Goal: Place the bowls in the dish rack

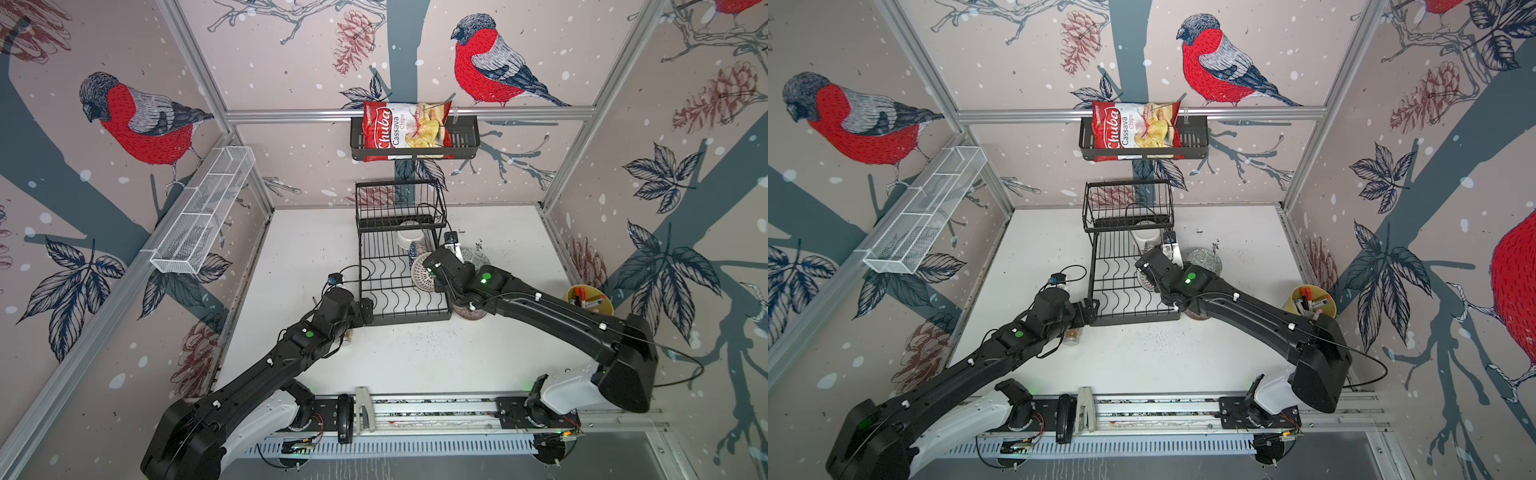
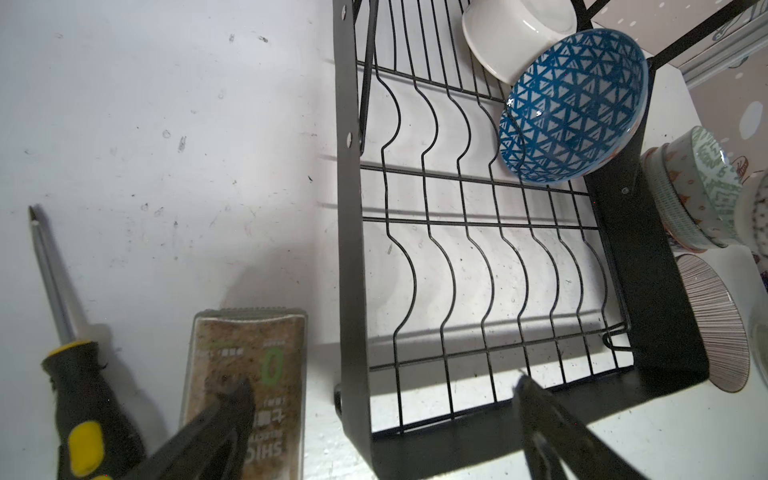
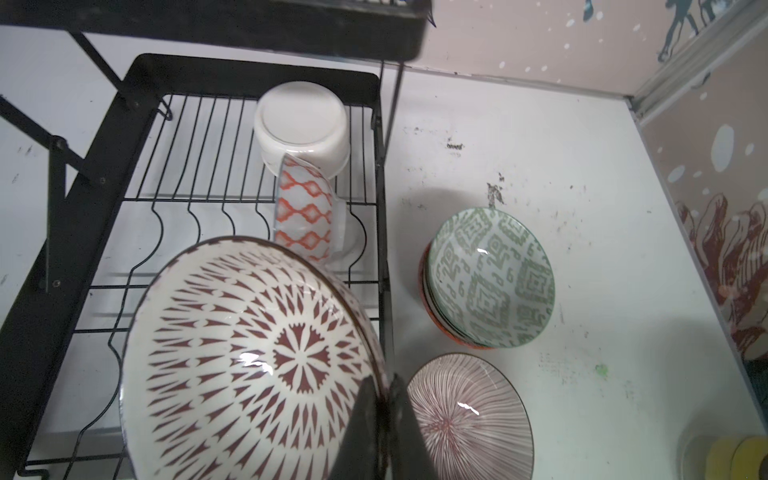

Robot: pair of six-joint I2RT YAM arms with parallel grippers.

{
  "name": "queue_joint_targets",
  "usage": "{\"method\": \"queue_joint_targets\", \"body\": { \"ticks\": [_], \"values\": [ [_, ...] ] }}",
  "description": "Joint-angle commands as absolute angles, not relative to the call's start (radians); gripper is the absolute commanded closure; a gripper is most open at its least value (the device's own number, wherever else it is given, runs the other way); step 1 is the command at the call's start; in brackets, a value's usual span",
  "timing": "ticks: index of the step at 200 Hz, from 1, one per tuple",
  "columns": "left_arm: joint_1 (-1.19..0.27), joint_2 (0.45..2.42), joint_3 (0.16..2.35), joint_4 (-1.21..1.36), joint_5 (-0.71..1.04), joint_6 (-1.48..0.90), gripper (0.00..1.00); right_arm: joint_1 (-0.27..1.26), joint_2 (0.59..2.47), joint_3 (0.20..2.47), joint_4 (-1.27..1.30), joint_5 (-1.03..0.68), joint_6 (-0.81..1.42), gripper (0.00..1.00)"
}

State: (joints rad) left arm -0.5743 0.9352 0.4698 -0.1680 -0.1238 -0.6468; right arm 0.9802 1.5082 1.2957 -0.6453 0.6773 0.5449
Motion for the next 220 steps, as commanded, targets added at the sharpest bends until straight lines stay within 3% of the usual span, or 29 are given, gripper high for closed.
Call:
{"method": "queue_joint_targets", "body": {
  "ticks": [1,83,220],
  "values": [
    [-0.559,0.936,0.458,-0.127,-0.079,-0.638,0.04,0.999,1.551,1.350,-0.621,0.745,0.497,1.00],
    [-0.476,0.857,0.402,-0.093,0.015,-0.639,0.04,1.069,1.793,1.573,-0.646,0.876,0.414,1.00],
    [-0.460,0.806,0.365,-0.040,0.070,-0.652,0.04,1.088,2.099,1.803,-0.669,1.111,0.272,1.00]
  ]
}}
